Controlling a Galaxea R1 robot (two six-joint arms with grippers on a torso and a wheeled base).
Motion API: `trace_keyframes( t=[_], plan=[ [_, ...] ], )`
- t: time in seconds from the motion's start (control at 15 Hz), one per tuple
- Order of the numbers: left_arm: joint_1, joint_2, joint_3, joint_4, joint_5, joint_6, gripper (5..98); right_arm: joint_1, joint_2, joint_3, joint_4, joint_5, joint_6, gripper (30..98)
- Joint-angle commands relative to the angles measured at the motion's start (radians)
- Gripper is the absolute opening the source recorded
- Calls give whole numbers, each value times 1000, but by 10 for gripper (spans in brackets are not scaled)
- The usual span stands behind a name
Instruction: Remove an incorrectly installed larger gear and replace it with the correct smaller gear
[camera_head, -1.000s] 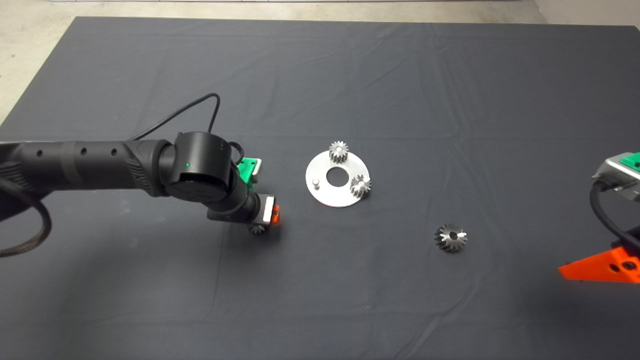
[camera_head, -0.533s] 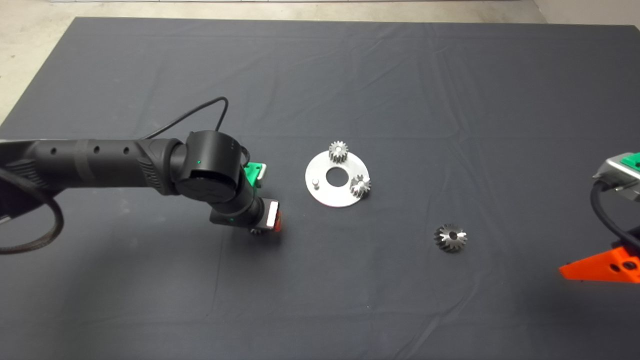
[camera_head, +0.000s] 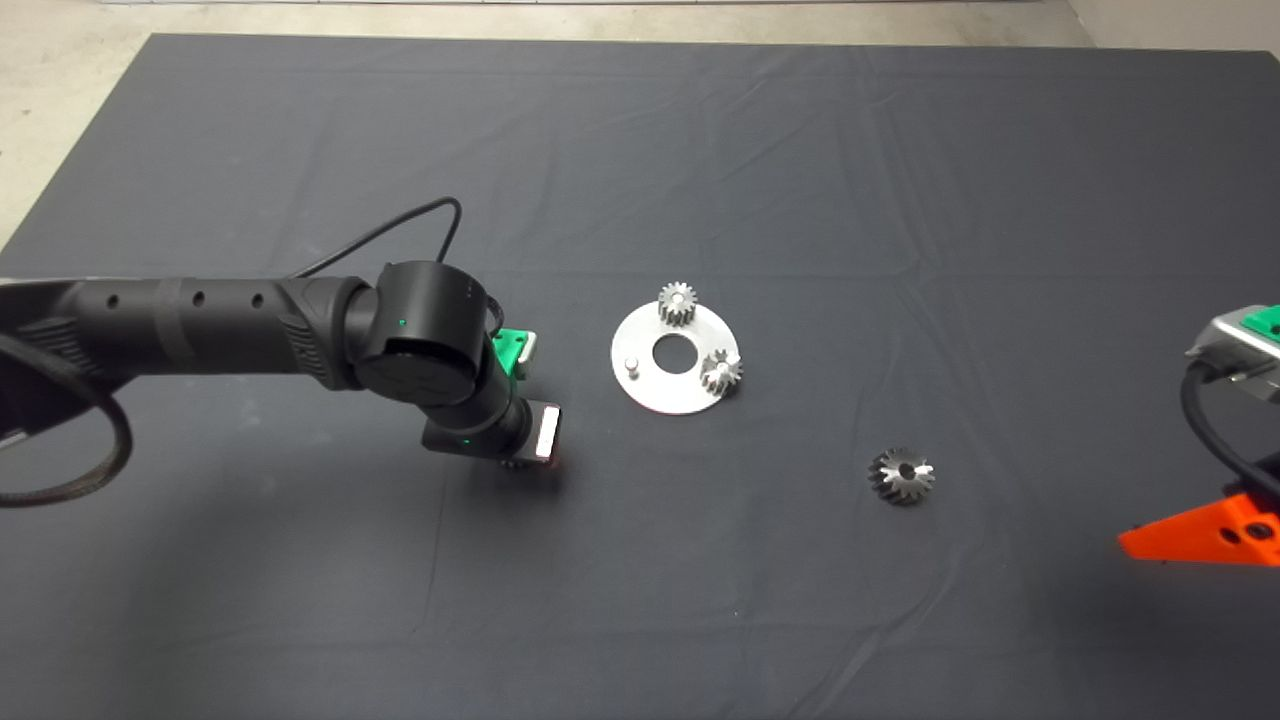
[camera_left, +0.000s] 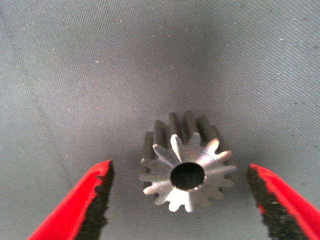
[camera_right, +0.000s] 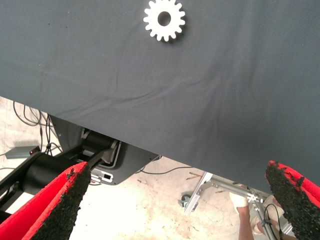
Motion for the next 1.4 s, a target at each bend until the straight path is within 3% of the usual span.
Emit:
trace_keyframes(
  t=[0.0, 0.4, 0.73, 0.87, 1.33],
  plan=[
    [-17, 13, -22, -16, 46, 15, 663, 20, -6, 4, 37, 0, 4, 924],
    [-18, 35, -44, -16, 46, 28, 651, 20, -6, 4, 36, 0, 4, 924],
    [-18, 42, -51, -22, 54, 39, 563, 20, -6, 5, 36, 0, 4, 924],
    [-18, 42, -62, -55, 54, 48, 556, 20, -4, 4, 36, 0, 4, 924],
    [-17, 44, -73, -83, 56, 70, 466, 20, -4, 5, 36, 0, 4, 924]
  ],
)
